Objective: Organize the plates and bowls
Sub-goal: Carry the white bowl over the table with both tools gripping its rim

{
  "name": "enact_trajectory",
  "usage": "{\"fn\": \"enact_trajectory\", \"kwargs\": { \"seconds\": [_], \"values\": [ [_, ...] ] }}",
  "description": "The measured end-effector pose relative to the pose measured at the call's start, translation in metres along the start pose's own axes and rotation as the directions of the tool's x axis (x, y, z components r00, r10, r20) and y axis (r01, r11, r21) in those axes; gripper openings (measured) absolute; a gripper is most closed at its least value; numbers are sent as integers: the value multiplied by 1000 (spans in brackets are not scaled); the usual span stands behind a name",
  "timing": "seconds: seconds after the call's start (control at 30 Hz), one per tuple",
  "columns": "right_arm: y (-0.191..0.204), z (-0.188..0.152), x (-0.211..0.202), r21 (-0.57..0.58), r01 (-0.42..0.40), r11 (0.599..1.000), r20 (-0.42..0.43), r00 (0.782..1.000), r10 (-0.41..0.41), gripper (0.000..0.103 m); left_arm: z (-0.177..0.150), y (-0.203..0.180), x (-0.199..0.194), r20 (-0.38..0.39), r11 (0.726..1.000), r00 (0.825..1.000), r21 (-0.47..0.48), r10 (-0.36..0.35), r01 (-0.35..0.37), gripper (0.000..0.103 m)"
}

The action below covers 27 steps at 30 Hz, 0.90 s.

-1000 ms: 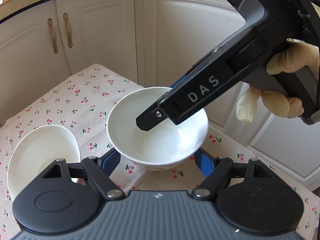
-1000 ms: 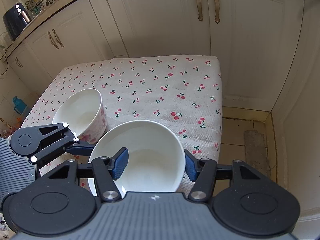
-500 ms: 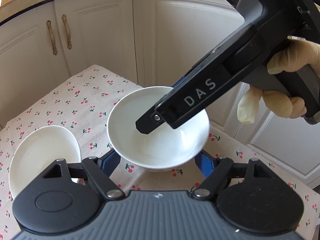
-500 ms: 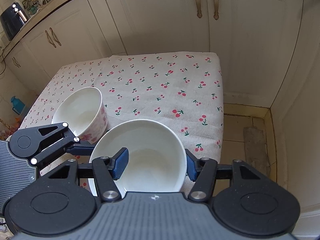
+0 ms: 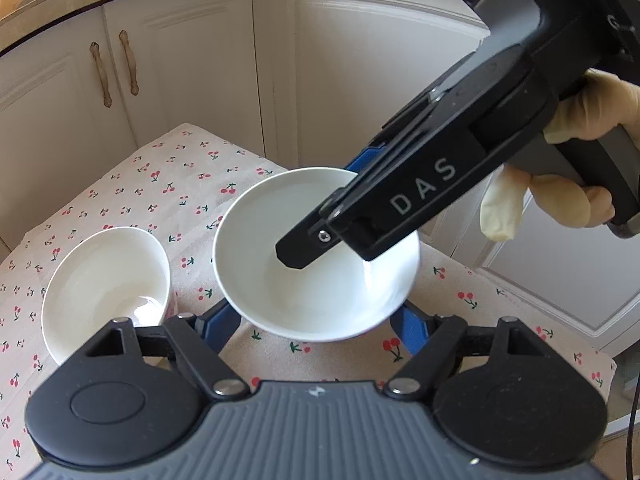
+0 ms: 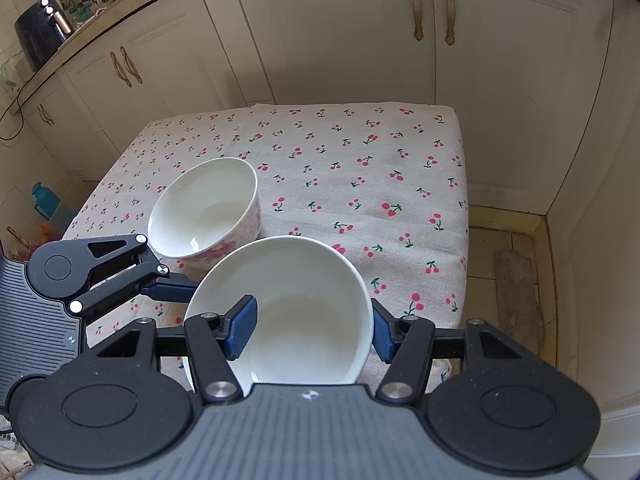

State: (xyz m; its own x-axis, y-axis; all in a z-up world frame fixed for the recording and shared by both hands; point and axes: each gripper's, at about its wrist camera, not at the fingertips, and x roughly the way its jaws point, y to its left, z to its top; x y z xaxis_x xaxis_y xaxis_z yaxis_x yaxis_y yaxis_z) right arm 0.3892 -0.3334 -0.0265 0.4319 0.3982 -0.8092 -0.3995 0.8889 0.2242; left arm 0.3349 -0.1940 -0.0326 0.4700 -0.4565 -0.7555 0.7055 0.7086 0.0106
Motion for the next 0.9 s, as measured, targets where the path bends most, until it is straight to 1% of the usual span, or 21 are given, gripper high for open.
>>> {"fn": "enact_trajectory", "kwargs": {
  "seconds": [0.27, 0.6, 0.9],
  "values": [
    [34, -15, -27, -3, -9, 1000, 11, 1000, 10, 64, -11, -12, -40, -7, 1000, 1000, 5, -16, 16, 81],
    [84, -37, -60, -70, 7, 998, 31, 1000, -5, 64, -33, -28, -88, -1, 1000, 1000, 5, -22, 22, 81],
    [124, -62, -80, -112, 15, 994, 35, 999, -12, 64, -56, -39, -114, 2, 999, 999, 8, -35, 35, 81]
  ]
}}
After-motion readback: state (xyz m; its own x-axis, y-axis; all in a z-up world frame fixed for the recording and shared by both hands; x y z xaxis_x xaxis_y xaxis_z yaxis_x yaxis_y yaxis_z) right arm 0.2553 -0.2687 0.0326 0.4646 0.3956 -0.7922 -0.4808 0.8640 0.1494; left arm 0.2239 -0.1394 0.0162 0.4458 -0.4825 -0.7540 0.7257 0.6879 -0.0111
